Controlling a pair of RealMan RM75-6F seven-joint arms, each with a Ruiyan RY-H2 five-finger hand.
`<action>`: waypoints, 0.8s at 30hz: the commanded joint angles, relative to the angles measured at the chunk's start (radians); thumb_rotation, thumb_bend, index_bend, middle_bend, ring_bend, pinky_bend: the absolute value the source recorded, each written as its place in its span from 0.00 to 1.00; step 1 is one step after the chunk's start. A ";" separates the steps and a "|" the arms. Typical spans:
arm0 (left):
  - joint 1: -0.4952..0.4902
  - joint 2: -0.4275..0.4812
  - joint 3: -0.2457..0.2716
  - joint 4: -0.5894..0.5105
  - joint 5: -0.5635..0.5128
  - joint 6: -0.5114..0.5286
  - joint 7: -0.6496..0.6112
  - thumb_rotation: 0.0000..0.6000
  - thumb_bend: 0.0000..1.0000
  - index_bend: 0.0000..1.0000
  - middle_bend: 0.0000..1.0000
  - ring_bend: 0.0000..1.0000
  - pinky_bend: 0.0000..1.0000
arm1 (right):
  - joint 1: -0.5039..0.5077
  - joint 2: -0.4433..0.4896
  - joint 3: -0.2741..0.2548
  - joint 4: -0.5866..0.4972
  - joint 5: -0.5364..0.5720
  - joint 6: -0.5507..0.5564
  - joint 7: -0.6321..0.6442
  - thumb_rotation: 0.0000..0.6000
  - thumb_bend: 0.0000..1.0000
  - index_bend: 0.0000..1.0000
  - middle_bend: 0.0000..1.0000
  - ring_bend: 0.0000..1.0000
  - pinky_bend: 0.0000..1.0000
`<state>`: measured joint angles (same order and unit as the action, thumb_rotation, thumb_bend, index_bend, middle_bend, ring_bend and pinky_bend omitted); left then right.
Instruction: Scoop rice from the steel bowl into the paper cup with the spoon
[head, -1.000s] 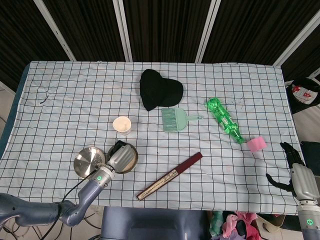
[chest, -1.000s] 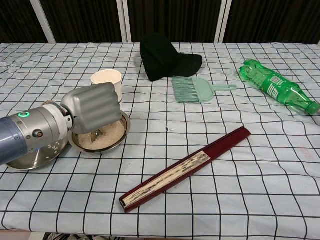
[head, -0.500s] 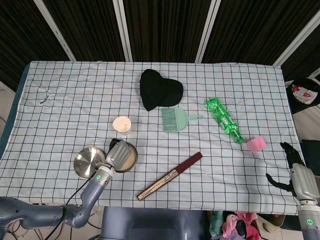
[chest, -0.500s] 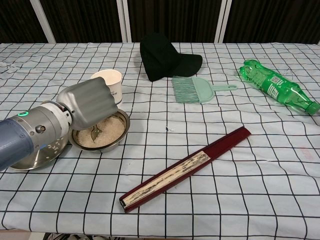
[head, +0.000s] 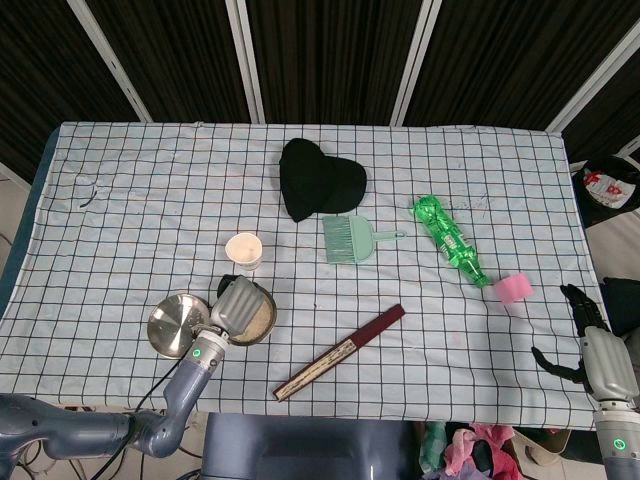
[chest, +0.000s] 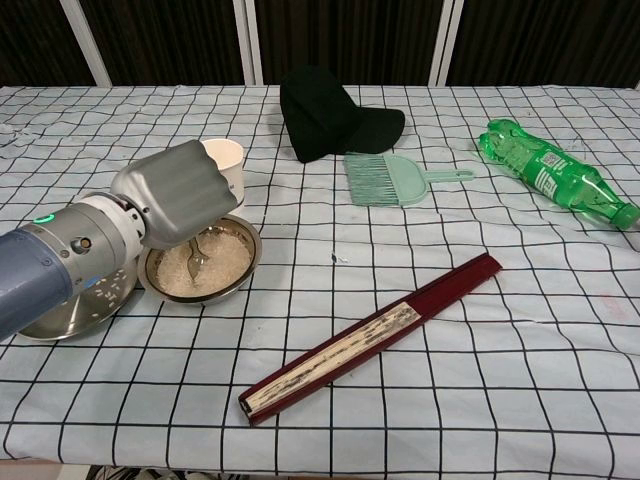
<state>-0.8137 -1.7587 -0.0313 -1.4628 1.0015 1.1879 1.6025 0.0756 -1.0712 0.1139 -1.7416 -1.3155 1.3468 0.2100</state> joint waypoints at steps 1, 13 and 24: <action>-0.001 0.002 -0.002 -0.005 0.005 0.005 -0.017 1.00 0.48 0.76 1.00 1.00 1.00 | 0.000 0.000 0.000 0.000 0.000 0.000 0.000 1.00 0.21 0.00 0.00 0.00 0.17; 0.017 -0.009 -0.020 -0.017 0.005 0.043 -0.102 1.00 0.48 0.76 1.00 1.00 1.00 | -0.001 0.000 -0.001 0.000 -0.003 0.002 0.001 1.00 0.21 0.00 0.00 0.00 0.17; 0.036 0.027 -0.022 -0.032 0.027 0.064 -0.188 1.00 0.48 0.76 1.00 1.00 1.00 | -0.002 0.000 -0.002 -0.001 -0.006 0.003 0.000 1.00 0.21 0.00 0.00 0.00 0.17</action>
<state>-0.7804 -1.7355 -0.0549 -1.4928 1.0242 1.2492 1.4205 0.0739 -1.0712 0.1116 -1.7424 -1.3217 1.3502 0.2099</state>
